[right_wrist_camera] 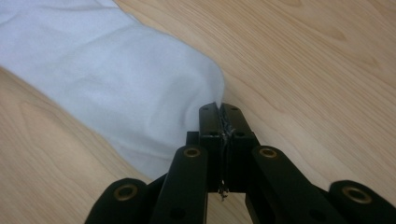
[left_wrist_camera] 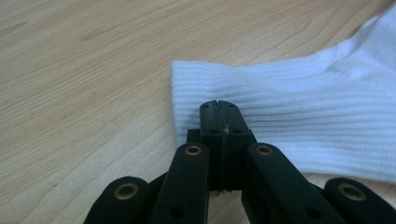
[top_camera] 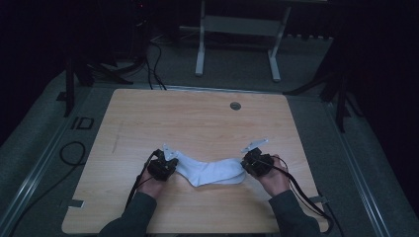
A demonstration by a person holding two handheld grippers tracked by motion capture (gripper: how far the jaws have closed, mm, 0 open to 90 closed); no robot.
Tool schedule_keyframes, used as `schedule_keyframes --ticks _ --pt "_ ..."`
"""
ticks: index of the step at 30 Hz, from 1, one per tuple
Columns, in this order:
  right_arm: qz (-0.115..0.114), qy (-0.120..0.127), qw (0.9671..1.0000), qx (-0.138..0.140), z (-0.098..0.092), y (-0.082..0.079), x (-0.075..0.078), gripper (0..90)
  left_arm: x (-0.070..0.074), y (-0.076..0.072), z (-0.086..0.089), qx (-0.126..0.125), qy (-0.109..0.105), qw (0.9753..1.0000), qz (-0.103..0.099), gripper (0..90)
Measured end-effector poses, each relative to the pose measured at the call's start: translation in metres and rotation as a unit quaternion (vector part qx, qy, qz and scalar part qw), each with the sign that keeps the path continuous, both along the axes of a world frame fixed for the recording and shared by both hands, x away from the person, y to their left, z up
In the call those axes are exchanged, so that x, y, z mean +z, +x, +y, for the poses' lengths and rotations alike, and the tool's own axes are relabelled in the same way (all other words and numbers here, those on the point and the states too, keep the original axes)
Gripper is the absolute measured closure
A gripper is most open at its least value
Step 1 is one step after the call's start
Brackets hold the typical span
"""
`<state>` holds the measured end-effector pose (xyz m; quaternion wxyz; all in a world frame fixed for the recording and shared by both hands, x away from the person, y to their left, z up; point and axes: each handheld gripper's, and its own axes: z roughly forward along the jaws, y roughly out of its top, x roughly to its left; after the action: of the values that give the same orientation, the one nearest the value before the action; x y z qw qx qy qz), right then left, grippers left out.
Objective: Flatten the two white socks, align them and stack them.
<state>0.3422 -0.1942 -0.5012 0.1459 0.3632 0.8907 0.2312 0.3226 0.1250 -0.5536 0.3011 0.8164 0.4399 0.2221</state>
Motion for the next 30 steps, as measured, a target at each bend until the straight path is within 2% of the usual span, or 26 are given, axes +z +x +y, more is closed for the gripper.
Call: schedule_keyframes --ticks 7,18,23,26,28,30 --pt "-0.004 0.013 0.9998 -0.012 -0.015 -0.002 0.002 88.1 0.000 -0.001 0.000 0.003 -0.002 1.0000 0.000 89.9" --pt "-0.025 0.027 0.9993 -0.006 -0.013 -0.008 0.010 87.8 0.001 -0.003 -0.001 0.014 -0.004 0.9998 0.011 89.9" --pt "-0.012 0.017 0.9998 0.007 -0.007 -0.010 -0.003 86.7 0.001 -0.004 -0.002 0.016 0.000 0.9998 0.011 89.9" --pt "-0.006 -0.005 1.0000 0.006 -0.005 -0.008 -0.021 86.8 0.002 -0.005 -0.002 0.018 0.001 0.9998 0.012 89.9" --pt "-0.005 -0.006 1.0000 0.001 -0.007 -0.004 -0.026 86.9 0.002 -0.006 -0.001 0.019 -0.001 0.9997 0.014 89.9" --pt "-0.006 0.003 1.0000 -0.007 -0.011 -0.001 -0.029 86.9 0.002 -0.008 -0.002 0.017 0.000 0.9997 0.017 89.8"
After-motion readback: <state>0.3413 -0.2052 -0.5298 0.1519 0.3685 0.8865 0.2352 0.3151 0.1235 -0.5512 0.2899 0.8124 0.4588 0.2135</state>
